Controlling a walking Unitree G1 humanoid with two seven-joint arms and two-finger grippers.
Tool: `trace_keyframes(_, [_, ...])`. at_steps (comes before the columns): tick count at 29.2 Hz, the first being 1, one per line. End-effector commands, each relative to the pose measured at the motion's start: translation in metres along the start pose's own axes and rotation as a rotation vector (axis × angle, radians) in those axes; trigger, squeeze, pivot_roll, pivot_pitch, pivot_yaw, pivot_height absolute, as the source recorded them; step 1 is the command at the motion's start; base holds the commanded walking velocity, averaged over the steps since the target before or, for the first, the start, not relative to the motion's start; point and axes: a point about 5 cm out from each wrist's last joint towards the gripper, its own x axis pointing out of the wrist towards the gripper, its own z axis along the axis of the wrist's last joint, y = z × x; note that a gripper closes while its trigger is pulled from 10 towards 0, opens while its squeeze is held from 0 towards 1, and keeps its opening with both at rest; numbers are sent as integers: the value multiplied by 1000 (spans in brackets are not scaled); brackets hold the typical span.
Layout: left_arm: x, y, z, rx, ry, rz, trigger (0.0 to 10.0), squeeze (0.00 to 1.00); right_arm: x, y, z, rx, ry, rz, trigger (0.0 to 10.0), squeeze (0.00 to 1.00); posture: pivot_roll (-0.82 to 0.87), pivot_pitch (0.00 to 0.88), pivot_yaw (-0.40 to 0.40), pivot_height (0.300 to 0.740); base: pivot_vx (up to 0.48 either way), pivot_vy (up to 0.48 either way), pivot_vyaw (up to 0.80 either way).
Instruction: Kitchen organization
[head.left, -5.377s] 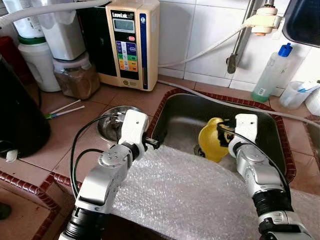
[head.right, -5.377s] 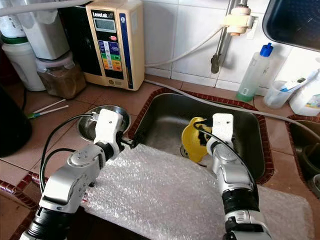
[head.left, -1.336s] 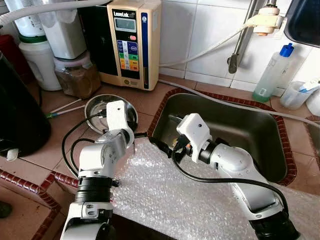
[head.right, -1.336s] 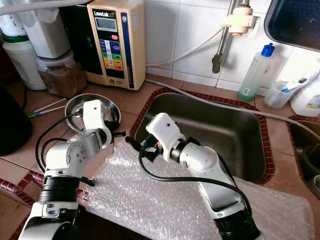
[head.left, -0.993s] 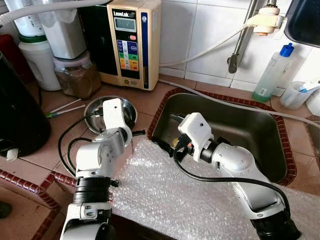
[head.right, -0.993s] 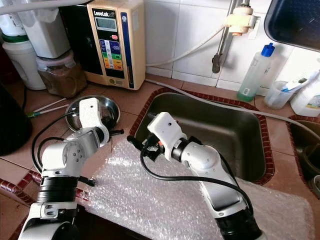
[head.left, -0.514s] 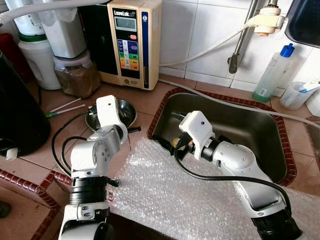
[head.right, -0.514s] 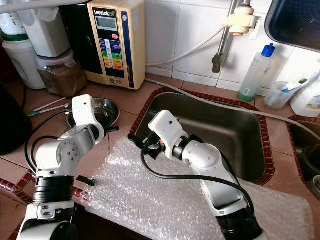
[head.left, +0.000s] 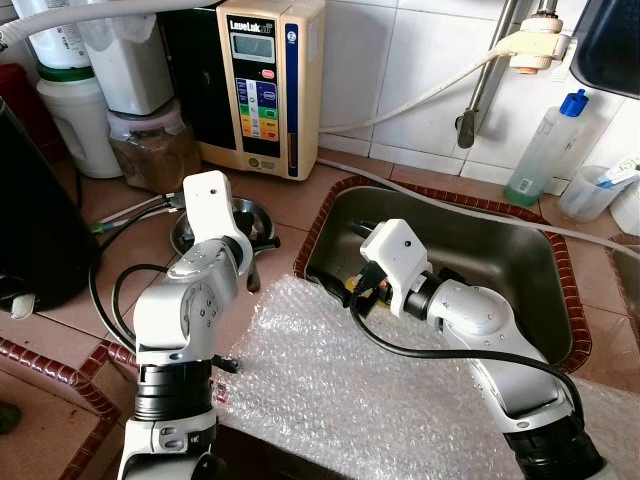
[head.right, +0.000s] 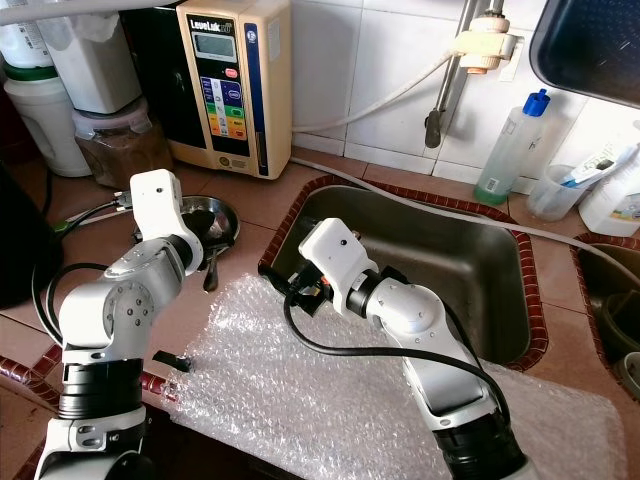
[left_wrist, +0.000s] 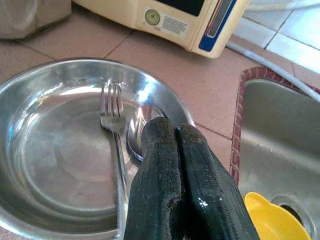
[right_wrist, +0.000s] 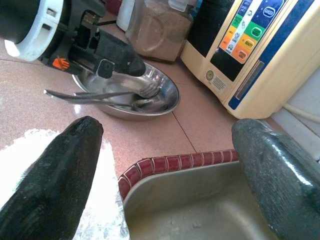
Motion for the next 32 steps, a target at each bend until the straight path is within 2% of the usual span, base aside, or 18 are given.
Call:
trace_keyframes(1, [-3, 2, 5, 32, -16, 10, 1843, 0, -1, -7, 4, -19, -10, -26, 10000, 0, 6, 0, -15, 740, 0, 0, 0])
trace_keyframes(2, [-3, 2, 5, 32, -16, 10, 1843, 0, -1, -7, 4, -19, -10, -26, 10000, 0, 6, 0, -15, 740, 0, 0, 0])
trace_keyframes(3, [-3, 8, 5, 47, -24, 30, 10000, 1000, -1, -7, 4, -18, -9, -27, 10000, 0, 10, 0, -16, 740, 0, 0, 0])
trace_keyframes(7, [-3, 13, 3, 11, -10, 47, 10000, 1000, 0, -6, 3, -24, -8, -22, 10000, 0, 11, 0, -17, 740, 0, 0, 0])
trace_keyframes(10, [-5, 11, 6, 21, -32, 27, 10000, 1000, 0, -6, 4, -23, -12, -23, 10000, 0, 13, 0, -17, 740, 0, 0, 0])
trace_keyframes(16, [-12, 14, -3, 56, -24, 19, 10000, 1000, 0, -6, 4, -24, -12, -24, 10000, 0, 16, 0, -16, 740, 0, 0, 0])
trace_keyframes(17, [-13, 14, -5, 73, -20, 8, 10000, 1000, 0, -7, 4, -24, -13, -25, 10000, 0, 19, 0, -16, 740, 0, 0, 0])
trace_keyframes(18, [-15, 16, -11, 125, -16, 6, 10000, 1000, 1, -7, 5, -20, -19, -26, 10000, 0, 21, 0, -16, 740, 0, 0, 0])
trace_keyframes(20, [-14, 22, -15, 142, -6, 33, 10000, 1000, 1, -6, 7, -8, -30, -22, 10000, 0, 22, 0, -16, 740, 0, 0, 0])
trace_keyframes(25, [0, 34, -13, 107, 17, 63, 10000, 1000, 3, 3, 17, 52, -80, 42, 10000, 0, 19, 0, -12, 740, 0, 0, 0])
trace_keyframes(32, [15, 28, -8, 97, 22, 31, 10000, 1000, 2, 5, 18, 49, -79, 56, 10000, 0, 7, 0, -5, 740, 0, 0, 0])
